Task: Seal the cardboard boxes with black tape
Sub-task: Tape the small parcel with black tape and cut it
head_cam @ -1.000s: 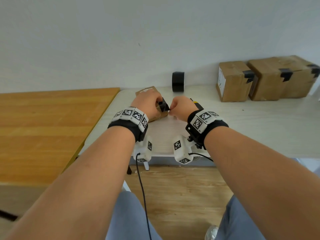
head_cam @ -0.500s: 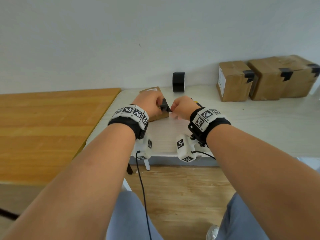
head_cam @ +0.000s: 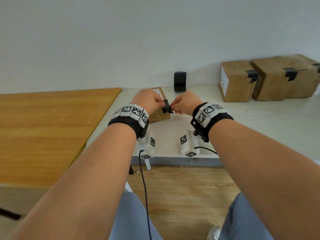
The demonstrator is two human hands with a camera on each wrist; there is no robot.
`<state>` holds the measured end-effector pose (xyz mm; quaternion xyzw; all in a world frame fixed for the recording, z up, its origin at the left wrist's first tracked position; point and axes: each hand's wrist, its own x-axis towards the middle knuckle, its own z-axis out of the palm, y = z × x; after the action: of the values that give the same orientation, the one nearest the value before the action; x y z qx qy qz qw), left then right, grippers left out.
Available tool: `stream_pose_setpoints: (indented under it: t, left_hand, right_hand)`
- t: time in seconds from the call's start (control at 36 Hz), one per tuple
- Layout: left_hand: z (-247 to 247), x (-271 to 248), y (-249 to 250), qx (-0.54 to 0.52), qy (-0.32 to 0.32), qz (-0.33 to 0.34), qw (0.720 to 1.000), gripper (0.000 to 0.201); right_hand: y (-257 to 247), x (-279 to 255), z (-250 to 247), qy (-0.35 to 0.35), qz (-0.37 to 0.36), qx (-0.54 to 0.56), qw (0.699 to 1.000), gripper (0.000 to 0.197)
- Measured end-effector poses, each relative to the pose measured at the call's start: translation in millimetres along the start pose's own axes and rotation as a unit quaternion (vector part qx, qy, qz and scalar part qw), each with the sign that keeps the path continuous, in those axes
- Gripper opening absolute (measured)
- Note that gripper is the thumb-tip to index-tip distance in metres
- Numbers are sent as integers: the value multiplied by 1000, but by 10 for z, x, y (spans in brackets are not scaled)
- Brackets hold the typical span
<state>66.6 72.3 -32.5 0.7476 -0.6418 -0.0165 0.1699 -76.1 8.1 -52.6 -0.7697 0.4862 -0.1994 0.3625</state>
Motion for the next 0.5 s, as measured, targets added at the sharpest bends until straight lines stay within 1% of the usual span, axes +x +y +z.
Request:
stream_pose_setpoints:
  t: [0.17,0.36,0.5]
  left_hand:
    - [-12,17,15,-6,-10,-1,1000,21]
    - [-15,14,-1,-35,-16,-7,999,21]
    - [-35,5,-8,-64,-17,-14,998,21]
  right_hand:
    - [-12,34,15,-10,1,3,1000,13]
    - [-3,12,-25,-49,14,62,997,13]
    - [-4,16,-23,-62,9,54,997,11]
